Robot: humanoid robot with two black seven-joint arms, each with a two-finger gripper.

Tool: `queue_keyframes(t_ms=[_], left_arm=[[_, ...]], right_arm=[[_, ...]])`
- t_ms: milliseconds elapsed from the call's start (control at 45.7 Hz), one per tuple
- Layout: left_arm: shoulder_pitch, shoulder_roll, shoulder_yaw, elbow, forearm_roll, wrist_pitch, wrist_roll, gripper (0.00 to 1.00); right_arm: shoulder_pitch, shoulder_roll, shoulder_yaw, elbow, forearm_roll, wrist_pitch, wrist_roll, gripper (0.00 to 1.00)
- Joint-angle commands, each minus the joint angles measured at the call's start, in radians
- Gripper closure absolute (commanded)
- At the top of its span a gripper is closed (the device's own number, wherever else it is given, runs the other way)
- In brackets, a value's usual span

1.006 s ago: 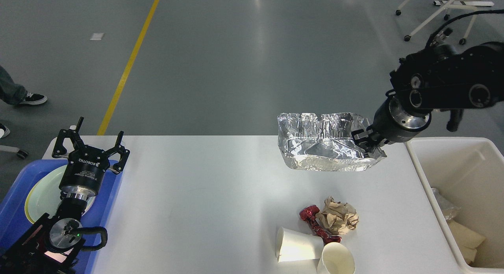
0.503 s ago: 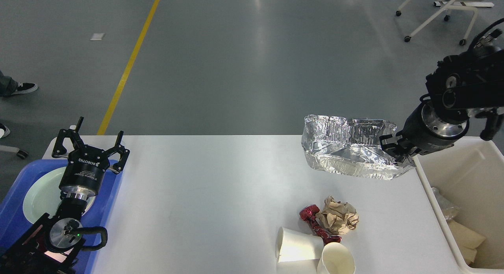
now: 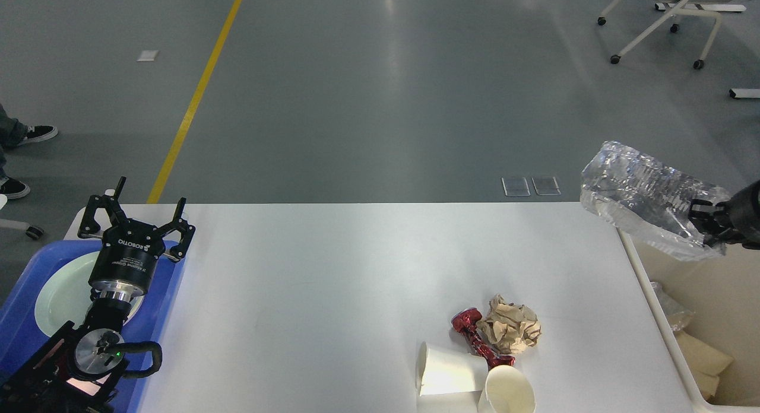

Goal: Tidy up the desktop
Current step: 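Lift the foil tray and carry it over the white bin, then lower the foil tray into the bin and open the right gripper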

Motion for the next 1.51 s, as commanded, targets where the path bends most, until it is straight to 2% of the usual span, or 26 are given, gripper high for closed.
queue_keyframes(t_ms=[0,153,350,503,700,941,1312,1334,1356,1400,1444,1487], left_arm=[[0.0,0.0,0.0,0.0,0.0,0.0,0.0,0.04],[0.0,0.0,-0.001,0.0,0.0,0.0,0.0,0.04],[0.0,0.0,0.0,0.0,0.0,0.0,0.0,0.04],[0.0,0.0,0.0,0.0,0.0,0.0,0.0,0.04],[0.0,0.0,-0.001,0.001,0.0,0.0,0.001,0.04],[0.0,0.0,-0.001,0.0,0.0,0.0,0.0,0.04],[0.0,0.0,0.0,0.001,0.0,0.0,0.0,0.04],[0.0,0.0,-0.001,0.001,0.0,0.0,0.0,0.04],[0.0,0.0,-0.001,0.0,0.0,0.0,0.0,0.04],[0.0,0.0,0.0,0.0,0.0,0.0,0.0,0.04],[0.0,0.0,-0.001,0.0,0.0,0.0,0.0,0.04],[0.0,0.0,-0.001,0.001,0.0,0.0,0.0,0.04]], right_arm=[[-0.179,-0.088,0.07,-0.151,0.013,-0.015,0.001,1.0],[-0.465,-0.136,0.273,-0.328,0.065,-0.107,-0.002,1.0],[-0.815,-0.113,0.567,-0.575,0.074,-0.126,-0.003,1.0],[-1.036,0.005,0.754,-0.8,0.074,-0.147,-0.006,1.0],[-1.225,0.2,0.857,-1.03,0.074,-0.256,-0.008,1.0],[-1.286,0.261,0.922,-1.073,0.076,-0.354,-0.009,1.0],[-1.314,0.265,0.92,-1.073,0.076,-0.361,-0.006,1.0],[-1.32,0.265,0.919,-1.072,0.076,-0.365,-0.006,0.92],[-1.326,0.263,0.919,-1.072,0.076,-0.376,-0.005,0.78],[-1.331,0.265,0.919,-1.072,0.076,-0.41,-0.005,0.44],[-1.331,0.265,0.919,-1.072,0.076,-0.46,-0.005,0.15],[-1.332,0.265,0.914,-1.069,0.076,-0.506,-0.005,0.02]])
